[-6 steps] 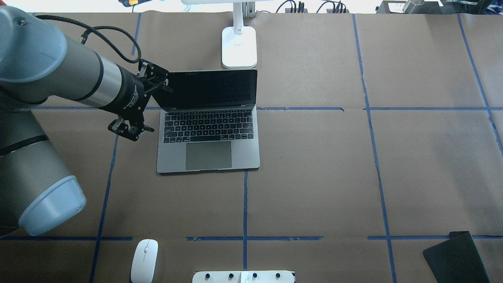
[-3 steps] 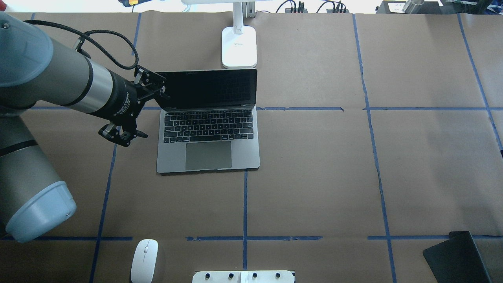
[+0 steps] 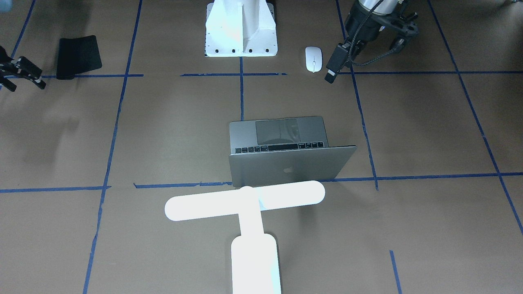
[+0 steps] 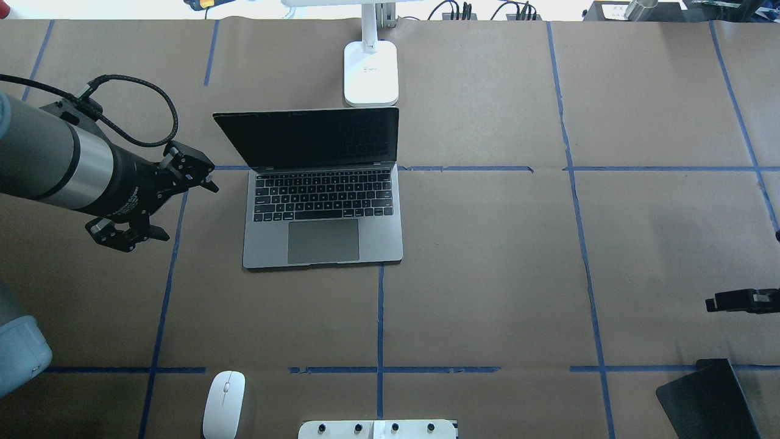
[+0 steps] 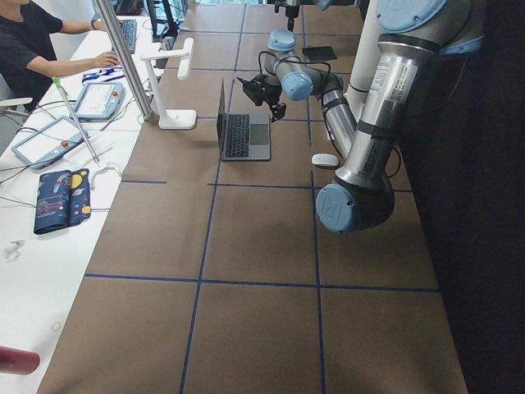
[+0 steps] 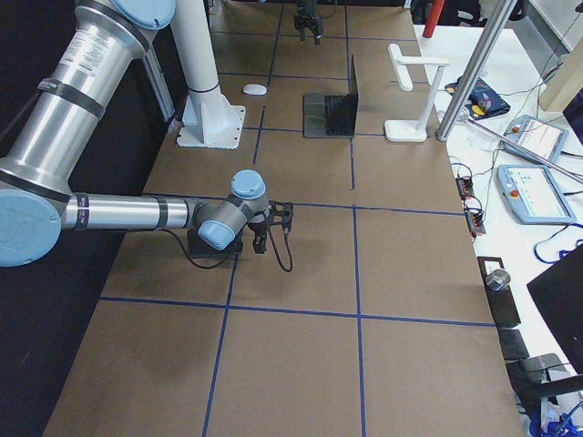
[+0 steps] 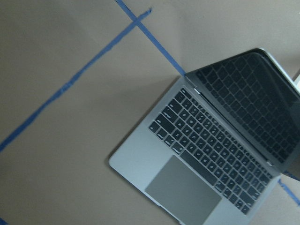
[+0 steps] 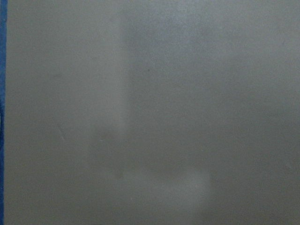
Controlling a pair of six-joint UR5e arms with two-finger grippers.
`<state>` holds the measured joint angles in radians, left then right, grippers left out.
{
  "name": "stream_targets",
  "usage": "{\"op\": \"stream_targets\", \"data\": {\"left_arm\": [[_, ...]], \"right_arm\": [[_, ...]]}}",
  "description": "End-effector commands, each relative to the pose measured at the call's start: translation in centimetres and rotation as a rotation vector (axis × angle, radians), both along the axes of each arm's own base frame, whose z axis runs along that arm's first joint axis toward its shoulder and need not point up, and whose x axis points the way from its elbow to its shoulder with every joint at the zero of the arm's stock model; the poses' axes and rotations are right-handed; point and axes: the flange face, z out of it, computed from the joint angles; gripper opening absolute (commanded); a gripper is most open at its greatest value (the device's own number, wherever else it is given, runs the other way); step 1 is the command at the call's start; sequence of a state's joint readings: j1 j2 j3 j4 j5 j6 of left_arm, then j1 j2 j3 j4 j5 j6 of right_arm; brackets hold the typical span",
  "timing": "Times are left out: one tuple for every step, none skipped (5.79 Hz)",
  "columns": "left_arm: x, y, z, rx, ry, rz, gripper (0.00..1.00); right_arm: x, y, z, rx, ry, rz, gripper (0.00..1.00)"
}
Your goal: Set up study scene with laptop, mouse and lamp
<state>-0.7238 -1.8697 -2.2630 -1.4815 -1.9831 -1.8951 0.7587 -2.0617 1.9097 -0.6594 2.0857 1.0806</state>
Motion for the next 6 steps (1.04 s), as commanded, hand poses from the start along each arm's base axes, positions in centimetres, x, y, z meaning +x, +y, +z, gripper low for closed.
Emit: {"op": "stream_targets", "data": {"left_arm": [[-0.4, 0.3, -0.1, 0.002, -0.003, 0.001, 1.0], [-0.7, 0.6, -0.4, 0.004, -0.001, 0.001, 1.0], [-0.6, 0.6, -0.3, -0.003, -0.009, 0.003, 1.0], [-0.5, 0.6, -0.2, -0.004, -0.01, 0.003, 1.0], [-0.5, 0.5, -0.2, -0.005, -0.011, 0.003, 1.0], [-0.5, 0.5, -0.2, -0.005, -0.011, 0.003, 1.0]], "right_arm": [[-2.3, 2.5, 1.5, -0.058, -0.002, -0.046, 0.94], [-2.7, 3.5, 2.1, -0.071, 0.01, -0.079, 0.88], [-2.1, 4.6, 2.8, -0.092, 0.028, -0.1, 0.84], [-2.0, 5.3, 3.5, -0.103, 0.043, -0.117, 0.84], [-2.4, 5.8, 4.1, -0.11, 0.054, -0.14, 0.82], [-3.1, 6.0, 4.6, -0.112, 0.059, -0.16, 0.81]]}}
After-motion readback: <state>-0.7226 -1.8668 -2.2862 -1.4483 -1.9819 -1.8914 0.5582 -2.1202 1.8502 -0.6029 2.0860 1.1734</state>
